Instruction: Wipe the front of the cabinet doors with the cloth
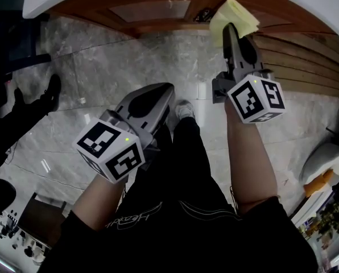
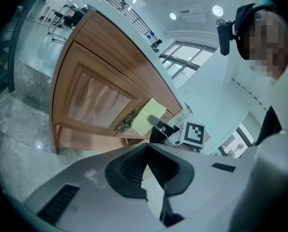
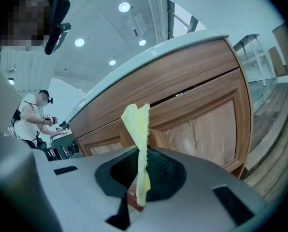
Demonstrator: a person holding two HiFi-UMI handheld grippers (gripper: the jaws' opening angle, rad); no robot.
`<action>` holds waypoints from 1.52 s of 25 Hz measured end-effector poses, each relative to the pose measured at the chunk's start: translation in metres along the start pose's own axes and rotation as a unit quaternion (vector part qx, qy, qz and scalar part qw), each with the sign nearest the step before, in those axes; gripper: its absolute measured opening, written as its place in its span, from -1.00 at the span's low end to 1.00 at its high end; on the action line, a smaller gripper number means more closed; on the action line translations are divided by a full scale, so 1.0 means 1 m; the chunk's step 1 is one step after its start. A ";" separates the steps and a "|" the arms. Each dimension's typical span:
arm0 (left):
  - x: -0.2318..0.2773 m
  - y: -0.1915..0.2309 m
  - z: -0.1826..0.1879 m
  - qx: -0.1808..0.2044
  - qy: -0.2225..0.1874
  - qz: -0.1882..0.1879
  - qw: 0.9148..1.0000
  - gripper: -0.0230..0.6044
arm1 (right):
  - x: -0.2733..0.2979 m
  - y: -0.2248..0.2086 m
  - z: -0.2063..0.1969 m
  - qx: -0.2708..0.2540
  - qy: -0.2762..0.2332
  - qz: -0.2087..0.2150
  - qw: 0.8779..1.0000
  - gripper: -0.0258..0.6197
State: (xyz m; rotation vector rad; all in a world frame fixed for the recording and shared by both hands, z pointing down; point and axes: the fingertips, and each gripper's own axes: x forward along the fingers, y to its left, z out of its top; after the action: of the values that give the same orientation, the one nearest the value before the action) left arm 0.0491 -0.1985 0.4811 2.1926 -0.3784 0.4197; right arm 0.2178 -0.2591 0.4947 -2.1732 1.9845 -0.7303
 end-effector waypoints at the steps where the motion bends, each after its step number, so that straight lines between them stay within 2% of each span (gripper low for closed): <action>1: -0.001 0.002 0.000 -0.001 -0.001 0.001 1.000 -0.91 | -0.001 0.003 -0.002 -0.001 0.001 0.002 1.000 -0.79; 6: -0.012 0.013 0.000 -0.010 -0.010 0.010 1.000 -0.91 | 0.003 0.026 -0.019 -0.005 0.020 0.026 0.999 -0.79; 13: -0.044 0.043 0.005 -0.030 -0.037 0.038 0.998 -0.91 | 0.025 0.084 -0.049 -0.018 0.051 0.088 0.995 -0.79; 19: -0.076 0.072 0.010 -0.058 -0.071 0.069 0.993 -0.91 | 0.052 0.137 -0.075 -0.041 0.084 0.151 0.984 -0.79; 25: -0.112 0.104 0.009 -0.082 -0.097 0.095 0.987 -0.91 | 0.075 0.183 -0.102 -0.062 0.109 0.186 0.975 -0.79; 31: -0.138 0.126 0.005 -0.107 -0.117 0.117 0.980 -0.91 | 0.099 0.212 -0.116 -0.078 0.118 0.203 0.969 -0.79; 38: -0.149 0.141 0.003 -0.121 -0.128 0.127 0.976 -0.91 | 0.118 0.218 -0.126 -0.092 0.120 0.199 0.968 -0.79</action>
State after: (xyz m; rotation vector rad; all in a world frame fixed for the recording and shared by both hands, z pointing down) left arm -0.1414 -0.2664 0.5147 1.9671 -0.8136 0.2124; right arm -0.0295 -0.3734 0.5521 -1.7412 2.5978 -0.8023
